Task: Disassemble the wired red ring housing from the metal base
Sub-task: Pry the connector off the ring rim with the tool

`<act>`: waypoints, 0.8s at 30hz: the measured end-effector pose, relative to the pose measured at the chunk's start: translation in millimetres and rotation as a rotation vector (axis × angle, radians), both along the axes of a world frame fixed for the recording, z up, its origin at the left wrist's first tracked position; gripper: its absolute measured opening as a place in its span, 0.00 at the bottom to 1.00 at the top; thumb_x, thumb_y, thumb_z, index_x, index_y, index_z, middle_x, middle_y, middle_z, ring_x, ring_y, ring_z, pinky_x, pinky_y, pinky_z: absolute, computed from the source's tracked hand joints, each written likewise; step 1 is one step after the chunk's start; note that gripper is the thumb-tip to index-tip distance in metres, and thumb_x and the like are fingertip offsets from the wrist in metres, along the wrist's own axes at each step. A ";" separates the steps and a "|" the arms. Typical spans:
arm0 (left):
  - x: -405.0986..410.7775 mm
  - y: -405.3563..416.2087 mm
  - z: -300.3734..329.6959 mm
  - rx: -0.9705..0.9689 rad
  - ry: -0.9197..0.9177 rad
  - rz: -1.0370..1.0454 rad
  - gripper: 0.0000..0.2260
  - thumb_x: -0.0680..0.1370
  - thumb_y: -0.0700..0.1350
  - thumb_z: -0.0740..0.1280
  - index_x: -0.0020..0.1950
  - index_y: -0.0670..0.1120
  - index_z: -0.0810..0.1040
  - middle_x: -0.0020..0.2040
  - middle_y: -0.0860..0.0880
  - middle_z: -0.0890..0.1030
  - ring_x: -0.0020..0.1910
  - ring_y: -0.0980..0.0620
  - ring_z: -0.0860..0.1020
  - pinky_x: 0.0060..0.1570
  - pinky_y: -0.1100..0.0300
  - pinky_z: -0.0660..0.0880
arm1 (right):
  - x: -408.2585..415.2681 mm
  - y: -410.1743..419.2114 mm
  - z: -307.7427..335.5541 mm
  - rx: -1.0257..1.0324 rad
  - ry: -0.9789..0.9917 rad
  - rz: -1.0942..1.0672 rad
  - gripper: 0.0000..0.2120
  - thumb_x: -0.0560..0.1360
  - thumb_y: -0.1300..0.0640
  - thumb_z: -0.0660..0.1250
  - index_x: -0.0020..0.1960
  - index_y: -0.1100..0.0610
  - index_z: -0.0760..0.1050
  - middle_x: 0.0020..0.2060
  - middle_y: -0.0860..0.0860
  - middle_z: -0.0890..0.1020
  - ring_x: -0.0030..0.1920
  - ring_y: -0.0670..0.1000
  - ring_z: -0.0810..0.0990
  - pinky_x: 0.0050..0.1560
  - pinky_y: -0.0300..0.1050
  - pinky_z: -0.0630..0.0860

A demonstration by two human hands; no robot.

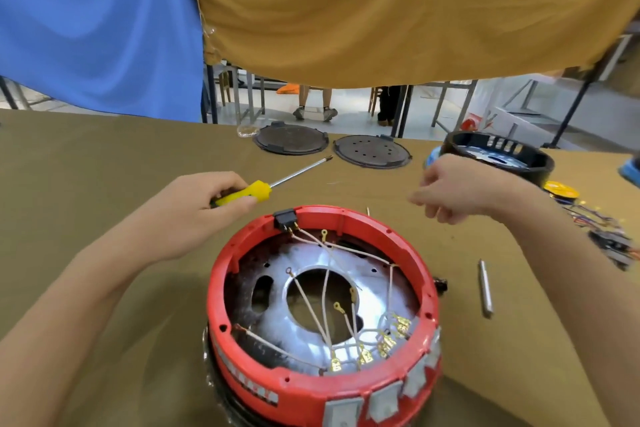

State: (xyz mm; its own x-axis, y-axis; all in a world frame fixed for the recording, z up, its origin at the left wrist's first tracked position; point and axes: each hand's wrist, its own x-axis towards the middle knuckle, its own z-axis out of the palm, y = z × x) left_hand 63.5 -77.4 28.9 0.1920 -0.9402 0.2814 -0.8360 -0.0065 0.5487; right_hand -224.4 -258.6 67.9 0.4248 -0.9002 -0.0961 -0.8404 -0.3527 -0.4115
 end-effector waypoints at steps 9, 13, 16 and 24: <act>30.5 -17.0 -49.6 0.232 -0.066 0.100 0.10 0.78 0.52 0.68 0.51 0.47 0.82 0.46 0.51 0.83 0.45 0.49 0.80 0.47 0.55 0.74 | -61.6 -5.9 -51.7 0.423 0.360 -0.263 0.14 0.77 0.52 0.71 0.44 0.65 0.77 0.25 0.56 0.80 0.25 0.53 0.80 0.29 0.41 0.77; 23.9 -20.0 -57.5 0.207 -0.222 0.130 0.10 0.76 0.50 0.70 0.53 0.46 0.83 0.47 0.48 0.81 0.47 0.48 0.78 0.46 0.58 0.72 | -51.1 2.9 -48.8 0.317 0.257 -0.162 0.13 0.79 0.56 0.67 0.43 0.67 0.79 0.29 0.58 0.82 0.27 0.53 0.81 0.28 0.41 0.78; 20.0 -17.3 -55.5 0.242 -0.216 0.129 0.10 0.77 0.49 0.68 0.54 0.46 0.83 0.50 0.48 0.82 0.50 0.48 0.79 0.49 0.58 0.73 | -38.2 14.0 -39.6 0.096 0.126 -0.068 0.14 0.80 0.56 0.64 0.42 0.65 0.79 0.32 0.56 0.84 0.27 0.51 0.82 0.28 0.40 0.77; -30.0 12.8 8.3 -0.174 0.105 -0.061 0.13 0.74 0.66 0.62 0.53 0.62 0.78 0.47 0.62 0.80 0.47 0.63 0.78 0.44 0.67 0.71 | 26.7 66.3 -2.6 0.388 -0.921 0.355 0.07 0.77 0.59 0.71 0.51 0.62 0.77 0.40 0.59 0.86 0.39 0.53 0.85 0.41 0.40 0.81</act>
State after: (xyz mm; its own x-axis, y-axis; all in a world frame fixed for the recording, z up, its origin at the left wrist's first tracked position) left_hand 33.5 -64.6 37.2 0.1733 -0.8900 0.4217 -0.7698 0.1447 0.6216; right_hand -197.6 -192.4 65.2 0.7128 -0.6867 0.1430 -0.0213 -0.2249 -0.9741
